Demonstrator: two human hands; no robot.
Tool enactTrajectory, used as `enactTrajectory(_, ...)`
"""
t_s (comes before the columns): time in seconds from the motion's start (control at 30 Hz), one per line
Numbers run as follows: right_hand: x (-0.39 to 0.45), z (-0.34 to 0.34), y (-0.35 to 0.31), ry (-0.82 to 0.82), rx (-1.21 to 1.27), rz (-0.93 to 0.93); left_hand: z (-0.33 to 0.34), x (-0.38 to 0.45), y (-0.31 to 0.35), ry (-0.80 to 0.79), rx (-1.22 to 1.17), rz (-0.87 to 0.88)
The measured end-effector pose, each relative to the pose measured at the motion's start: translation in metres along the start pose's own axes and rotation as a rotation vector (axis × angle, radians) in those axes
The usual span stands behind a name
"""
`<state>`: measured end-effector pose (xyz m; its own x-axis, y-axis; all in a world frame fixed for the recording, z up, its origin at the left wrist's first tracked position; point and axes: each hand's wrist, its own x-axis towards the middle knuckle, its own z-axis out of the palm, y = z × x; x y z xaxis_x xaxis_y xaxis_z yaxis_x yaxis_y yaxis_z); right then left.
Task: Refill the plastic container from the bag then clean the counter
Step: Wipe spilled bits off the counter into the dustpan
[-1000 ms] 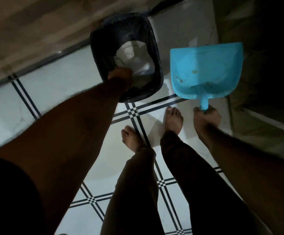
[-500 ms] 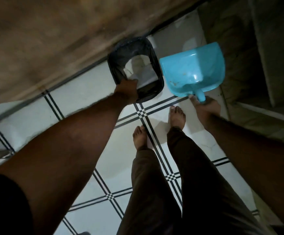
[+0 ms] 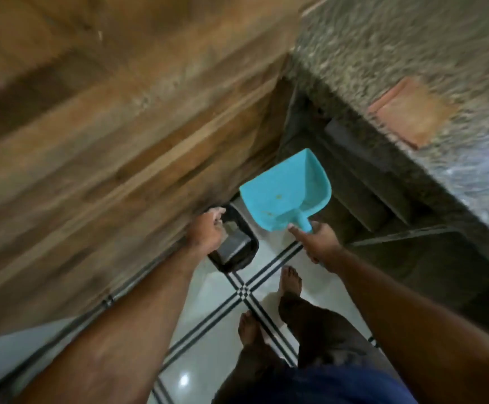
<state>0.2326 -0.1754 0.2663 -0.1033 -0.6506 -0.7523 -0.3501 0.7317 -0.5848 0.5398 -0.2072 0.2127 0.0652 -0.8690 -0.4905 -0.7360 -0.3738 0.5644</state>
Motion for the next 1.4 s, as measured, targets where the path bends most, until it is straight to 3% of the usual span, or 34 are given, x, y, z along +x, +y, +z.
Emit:
enactTrajectory(0.2,-0.092,-0.053,-0.048,0.211,0.129,-0.171,-0.064,-0.034,0.093,0.089,-0.007,0.177)
enactTrajectory(0.4,-0.148,-0.126,-0.063,0.398,0.364,-0.256,-0.085,-0.047,0.193,0.042,0.009,0.38)
enactTrajectory(0.53,-0.164,-0.172,-0.045,0.542,0.553,-0.253,-0.073,-0.057,0.259,0.021,0.019,0.524)
enactTrajectory(0.83,-0.15,-0.264,0.036,0.626,0.729,-0.148,0.007,-0.05,0.365,-0.018,0.235,0.675)
enactTrajectory(1.0,-0.127,-0.306,0.068,0.606,0.805,-0.078,0.048,-0.03,0.409,-0.088,0.302,0.65)
enactTrajectory(1.17,-0.105,-0.346,0.082,0.597,0.768,0.003,0.076,0.0,0.461,0.065,0.487,0.62)
enactTrajectory(1.4,-0.082,-0.388,0.097,0.672,0.757,0.067,0.13,0.072,0.496,-0.017,0.739,0.559)
